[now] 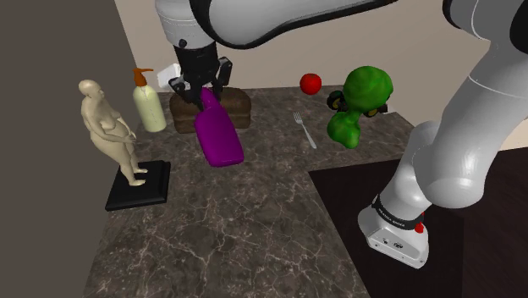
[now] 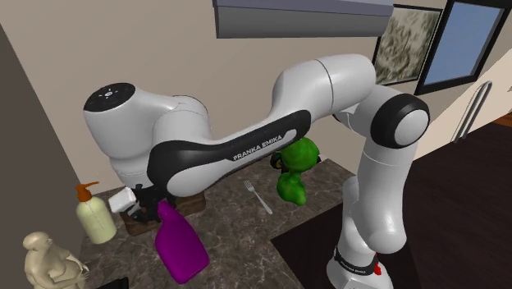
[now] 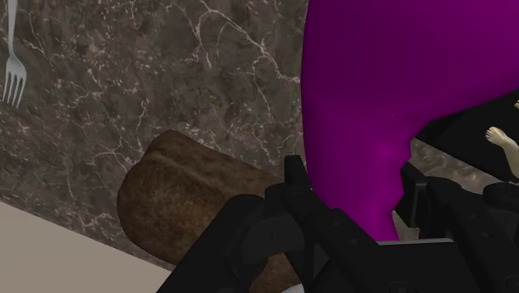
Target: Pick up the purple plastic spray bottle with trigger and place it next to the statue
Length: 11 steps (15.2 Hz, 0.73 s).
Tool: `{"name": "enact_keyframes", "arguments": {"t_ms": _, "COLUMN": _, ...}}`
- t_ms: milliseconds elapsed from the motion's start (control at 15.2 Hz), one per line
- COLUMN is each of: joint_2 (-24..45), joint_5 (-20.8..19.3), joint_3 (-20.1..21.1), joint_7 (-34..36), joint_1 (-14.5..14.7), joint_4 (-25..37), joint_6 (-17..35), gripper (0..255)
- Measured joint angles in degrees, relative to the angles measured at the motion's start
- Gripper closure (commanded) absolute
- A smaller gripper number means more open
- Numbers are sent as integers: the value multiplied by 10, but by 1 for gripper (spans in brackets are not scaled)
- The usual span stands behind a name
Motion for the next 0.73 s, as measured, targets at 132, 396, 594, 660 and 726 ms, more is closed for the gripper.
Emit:
{"name": "enact_keyframes", "arguments": {"t_ms": 132, "joint_2": -2, "joint_5": -1, "joint_3": 0, "joint_7": 6, "joint_1": 0, "joint_4": -18, "joint_6": 15, "gripper": 255}}
{"name": "enact_keyframes", "arguments": {"t_ms": 396, "joint_2": -1, "joint_5": -3, "joint_3": -1, "joint_7": 13, "joint_1": -1, "joint_4": -47, "joint_6": 45, "gripper": 255}}
{"name": "enact_keyframes", "arguments": {"t_ms": 594, "joint_2": 4, "joint_5": -7, "joint_3": -2, "joint_7": 19, "joint_1": -2, "joint_4": -63, "joint_6": 65, "gripper": 255}}
{"name": "enact_keyframes", "arguments": {"t_ms": 660, "joint_2": 7, "joint_5": -9, "joint_3": -1, "joint_7": 24, "joint_1": -1, "joint_4": -68, "joint_6": 71, "gripper": 255}}
{"name": "enact_keyframes", "arguments": {"t_ms": 726, "joint_2": 7, "joint_5": -10, "joint_3": -2, "joint_7": 25, "joint_1": -2, "joint_4": -76, "joint_6": 79, "gripper": 255}}
